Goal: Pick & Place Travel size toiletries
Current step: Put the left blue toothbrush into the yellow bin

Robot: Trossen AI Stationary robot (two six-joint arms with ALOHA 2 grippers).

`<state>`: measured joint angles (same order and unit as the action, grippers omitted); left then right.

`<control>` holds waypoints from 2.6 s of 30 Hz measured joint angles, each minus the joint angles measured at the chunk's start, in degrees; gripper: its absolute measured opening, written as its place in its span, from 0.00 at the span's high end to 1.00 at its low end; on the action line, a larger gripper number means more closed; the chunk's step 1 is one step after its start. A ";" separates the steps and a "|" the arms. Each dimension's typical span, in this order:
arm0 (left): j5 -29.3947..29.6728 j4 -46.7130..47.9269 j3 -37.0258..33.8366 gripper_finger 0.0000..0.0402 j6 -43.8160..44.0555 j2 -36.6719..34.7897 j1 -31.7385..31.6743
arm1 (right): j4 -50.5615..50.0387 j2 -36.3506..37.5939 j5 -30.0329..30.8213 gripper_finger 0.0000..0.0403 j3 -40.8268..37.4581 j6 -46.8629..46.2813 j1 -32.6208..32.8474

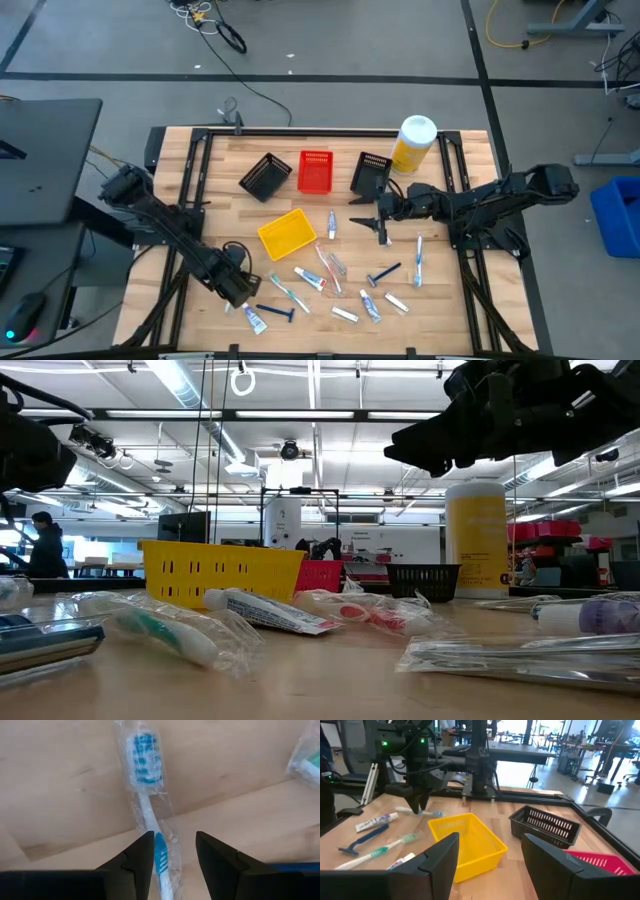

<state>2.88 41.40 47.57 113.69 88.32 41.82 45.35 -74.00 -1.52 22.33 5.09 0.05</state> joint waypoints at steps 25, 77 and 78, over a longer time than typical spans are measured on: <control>-2.58 10.61 2.49 0.62 8.37 -0.10 0.23 | 0.03 0.02 -0.03 0.47 0.00 0.34 -0.02; 16.43 14.88 3.24 0.97 2.35 -0.09 0.68 | -1.86 0.01 -0.13 0.49 -0.06 -2.77 -0.01; 16.88 17.59 4.89 0.98 1.46 -0.09 0.47 | -1.78 -0.19 -0.23 0.49 -0.07 -3.29 -0.02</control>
<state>19.75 59.00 52.46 115.15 88.23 42.29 43.57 -74.18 -1.75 22.26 1.80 0.03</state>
